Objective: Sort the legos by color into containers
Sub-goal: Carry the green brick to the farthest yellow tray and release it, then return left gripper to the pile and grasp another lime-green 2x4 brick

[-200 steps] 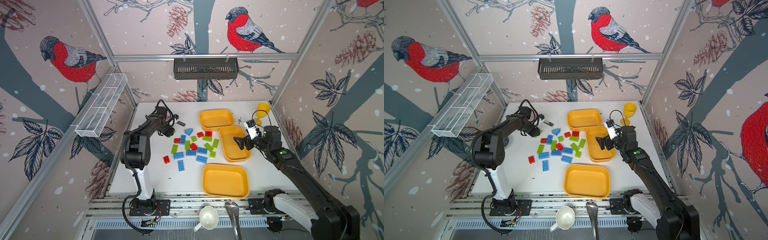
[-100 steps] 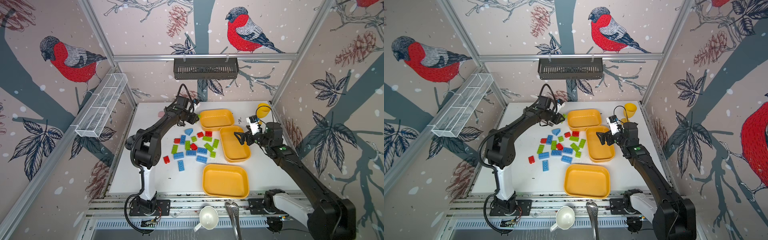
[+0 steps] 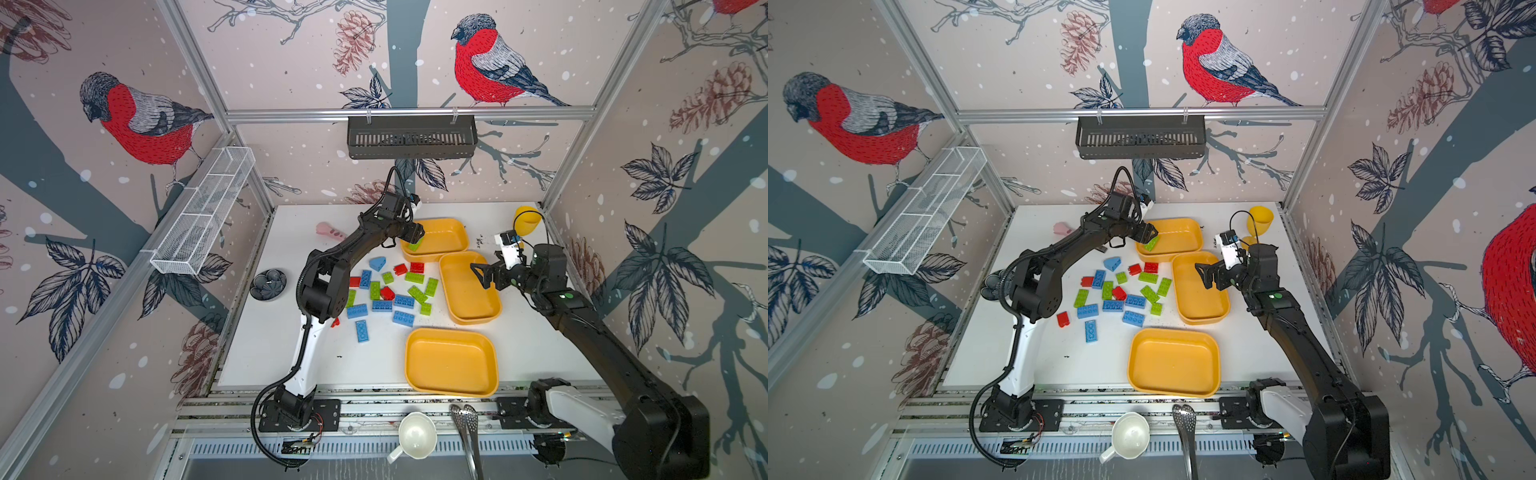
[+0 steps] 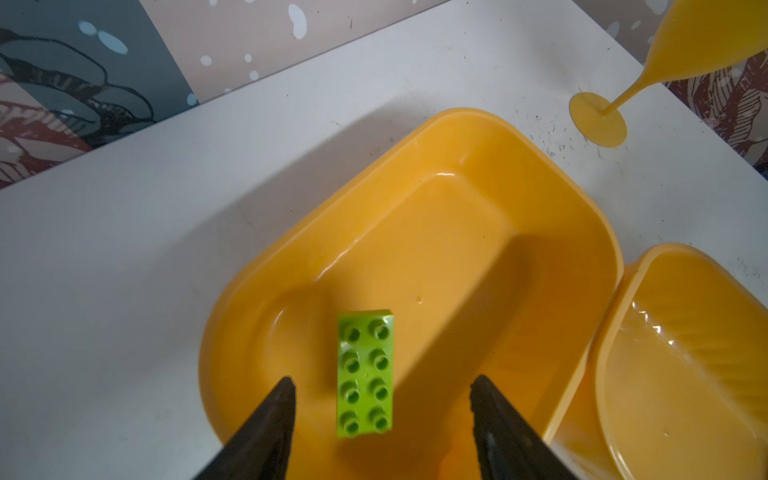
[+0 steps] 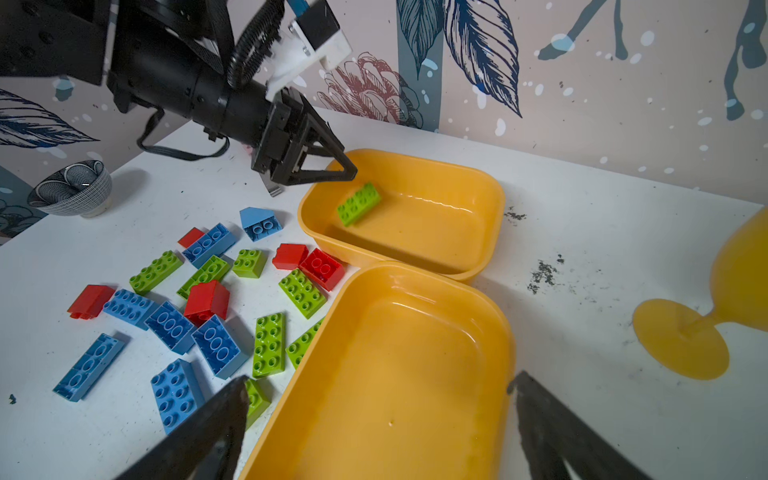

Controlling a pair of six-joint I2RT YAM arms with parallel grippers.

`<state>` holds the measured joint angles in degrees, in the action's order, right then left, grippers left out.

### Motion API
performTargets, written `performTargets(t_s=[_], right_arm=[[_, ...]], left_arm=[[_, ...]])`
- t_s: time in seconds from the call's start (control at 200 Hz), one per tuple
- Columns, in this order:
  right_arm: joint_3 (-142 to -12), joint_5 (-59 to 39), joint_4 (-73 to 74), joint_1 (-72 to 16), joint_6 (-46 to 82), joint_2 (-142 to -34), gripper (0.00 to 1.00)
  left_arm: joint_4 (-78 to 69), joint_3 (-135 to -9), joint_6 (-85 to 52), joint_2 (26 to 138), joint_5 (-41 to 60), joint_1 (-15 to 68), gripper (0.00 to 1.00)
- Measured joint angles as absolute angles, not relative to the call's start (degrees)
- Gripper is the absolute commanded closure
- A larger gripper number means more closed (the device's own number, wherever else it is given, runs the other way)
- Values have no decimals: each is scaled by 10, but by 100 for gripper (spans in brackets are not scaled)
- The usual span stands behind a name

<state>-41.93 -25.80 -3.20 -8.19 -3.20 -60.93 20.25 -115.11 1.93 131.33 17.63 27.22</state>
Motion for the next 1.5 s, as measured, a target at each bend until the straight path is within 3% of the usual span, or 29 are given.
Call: performTargets(t_s=[0.195,0.73,0.946,1.206,1.501], right_arm=[[-422,-265,-32,-82,-32,-609,1],[-421,-300,-38,-102,-32,-628,1],[-420,-303,-43,-120,-32,-631,1],[-416,-303,-46,-130,-32,-628,0],[-412,-299,-60,-131,-31,-622,1]], left_arm=[[279,-1144,45,1250,129,271,31],[343,-678,-73,930,29,229,34],[312,-584,-120,905,3,216,34],[263,-548,-126,940,-19,198,42],[222,-528,-117,966,-17,186,62]])
